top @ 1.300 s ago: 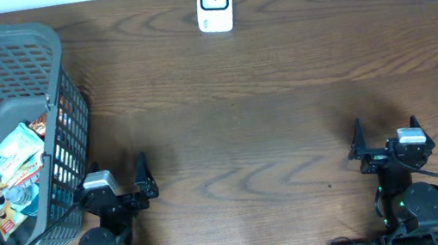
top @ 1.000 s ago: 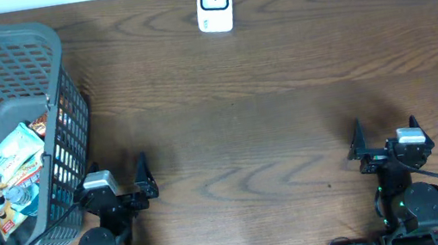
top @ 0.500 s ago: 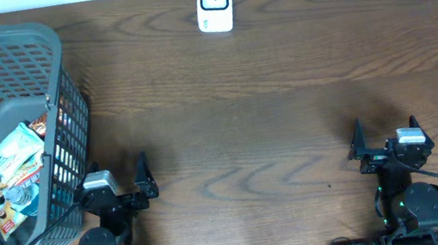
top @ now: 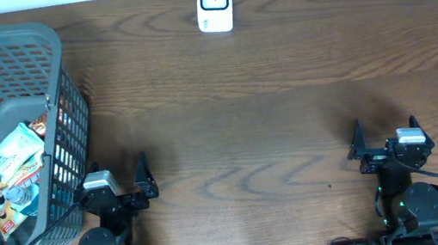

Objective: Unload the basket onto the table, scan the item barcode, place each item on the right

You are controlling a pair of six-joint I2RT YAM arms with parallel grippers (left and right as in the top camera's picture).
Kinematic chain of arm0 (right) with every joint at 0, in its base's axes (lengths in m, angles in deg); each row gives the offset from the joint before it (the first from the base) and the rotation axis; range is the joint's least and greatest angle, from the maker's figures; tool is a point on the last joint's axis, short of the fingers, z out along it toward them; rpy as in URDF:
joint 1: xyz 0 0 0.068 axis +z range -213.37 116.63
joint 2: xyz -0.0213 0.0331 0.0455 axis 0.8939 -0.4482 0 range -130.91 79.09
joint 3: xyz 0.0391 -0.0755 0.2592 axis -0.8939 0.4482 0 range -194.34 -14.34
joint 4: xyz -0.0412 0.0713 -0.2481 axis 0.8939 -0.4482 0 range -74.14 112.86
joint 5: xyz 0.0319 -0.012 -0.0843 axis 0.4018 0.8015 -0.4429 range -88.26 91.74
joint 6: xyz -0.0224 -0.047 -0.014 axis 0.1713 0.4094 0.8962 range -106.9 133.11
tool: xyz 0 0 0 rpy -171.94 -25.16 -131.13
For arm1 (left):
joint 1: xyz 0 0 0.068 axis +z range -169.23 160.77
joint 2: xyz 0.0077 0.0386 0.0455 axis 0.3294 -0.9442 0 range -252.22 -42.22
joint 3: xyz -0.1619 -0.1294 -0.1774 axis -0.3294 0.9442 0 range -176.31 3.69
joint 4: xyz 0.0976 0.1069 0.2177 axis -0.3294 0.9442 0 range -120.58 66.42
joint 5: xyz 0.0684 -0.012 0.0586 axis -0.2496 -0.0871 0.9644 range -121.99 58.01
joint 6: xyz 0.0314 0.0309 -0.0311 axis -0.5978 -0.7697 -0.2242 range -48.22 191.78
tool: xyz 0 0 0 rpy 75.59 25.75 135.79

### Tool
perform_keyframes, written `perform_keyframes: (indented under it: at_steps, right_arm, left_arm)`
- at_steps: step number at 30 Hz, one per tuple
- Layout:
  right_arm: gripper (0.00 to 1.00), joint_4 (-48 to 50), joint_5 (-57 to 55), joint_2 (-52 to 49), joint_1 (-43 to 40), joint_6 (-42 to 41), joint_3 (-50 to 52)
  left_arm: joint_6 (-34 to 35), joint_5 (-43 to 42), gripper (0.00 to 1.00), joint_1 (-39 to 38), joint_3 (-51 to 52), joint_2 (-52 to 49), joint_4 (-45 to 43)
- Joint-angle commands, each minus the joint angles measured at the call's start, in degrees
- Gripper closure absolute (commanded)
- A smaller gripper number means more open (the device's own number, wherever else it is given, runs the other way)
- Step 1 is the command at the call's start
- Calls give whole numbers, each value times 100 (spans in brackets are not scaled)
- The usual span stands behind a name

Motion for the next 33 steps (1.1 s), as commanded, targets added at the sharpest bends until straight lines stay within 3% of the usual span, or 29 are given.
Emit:
perform_keyframes:
  at_steps: [1,29,33]
  right_arm:
    - [1,-22,0,28,39,87,7]
    - [1,-22,0,28,39,87,7]
    - [1,-22,0,28,39,87,7]
  left_arm:
    - [50,9,2,31,83,13,216]
    - [37,365,2,28,81,2,103]
    - [262,-1580,2,28,-57,2,-216]
